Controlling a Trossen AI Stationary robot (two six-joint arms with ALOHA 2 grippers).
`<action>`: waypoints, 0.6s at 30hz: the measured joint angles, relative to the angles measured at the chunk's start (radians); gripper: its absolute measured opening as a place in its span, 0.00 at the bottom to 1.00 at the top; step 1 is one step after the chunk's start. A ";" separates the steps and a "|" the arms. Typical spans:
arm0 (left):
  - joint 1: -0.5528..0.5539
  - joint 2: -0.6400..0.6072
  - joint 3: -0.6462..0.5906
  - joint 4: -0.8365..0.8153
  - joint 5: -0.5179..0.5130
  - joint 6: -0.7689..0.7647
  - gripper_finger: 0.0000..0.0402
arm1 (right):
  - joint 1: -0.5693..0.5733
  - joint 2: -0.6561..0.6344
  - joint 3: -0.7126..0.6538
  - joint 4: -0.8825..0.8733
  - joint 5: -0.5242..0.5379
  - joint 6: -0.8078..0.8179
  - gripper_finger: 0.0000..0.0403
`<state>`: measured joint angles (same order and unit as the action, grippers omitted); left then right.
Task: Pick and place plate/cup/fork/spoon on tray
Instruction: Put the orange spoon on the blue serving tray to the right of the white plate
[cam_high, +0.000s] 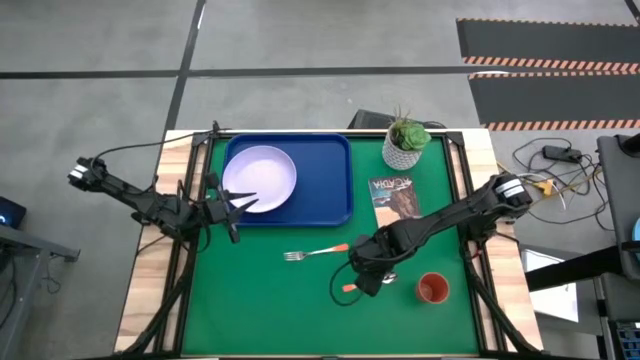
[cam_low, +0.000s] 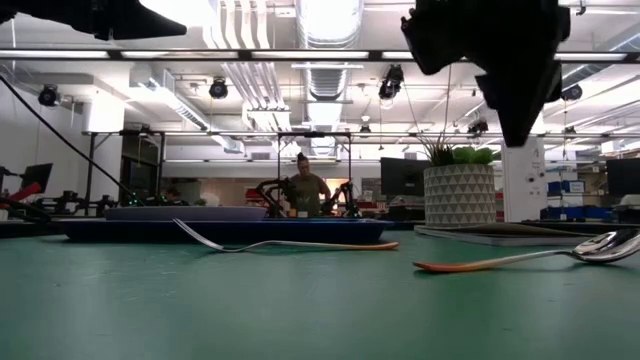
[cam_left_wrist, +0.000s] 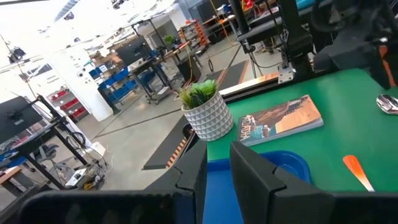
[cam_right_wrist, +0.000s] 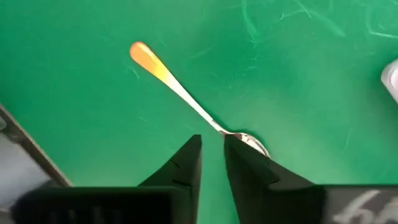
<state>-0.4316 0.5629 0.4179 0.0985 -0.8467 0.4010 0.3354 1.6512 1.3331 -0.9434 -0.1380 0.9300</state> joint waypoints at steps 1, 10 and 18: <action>0.000 0.000 0.000 0.000 0.000 -0.001 0.14 | 0.001 0.011 0.000 0.001 0.003 -0.022 0.19; 0.000 0.005 0.000 0.001 0.000 -0.049 0.14 | 0.029 0.089 -0.001 0.001 0.009 -0.289 0.44; 0.000 0.020 -0.001 0.022 0.000 -0.058 0.14 | 0.051 0.155 0.000 0.012 0.036 -0.364 0.43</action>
<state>-0.4314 0.5829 0.4171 0.1205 -0.8466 0.3426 0.3862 1.8064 1.3327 -0.9318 -0.1024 0.5664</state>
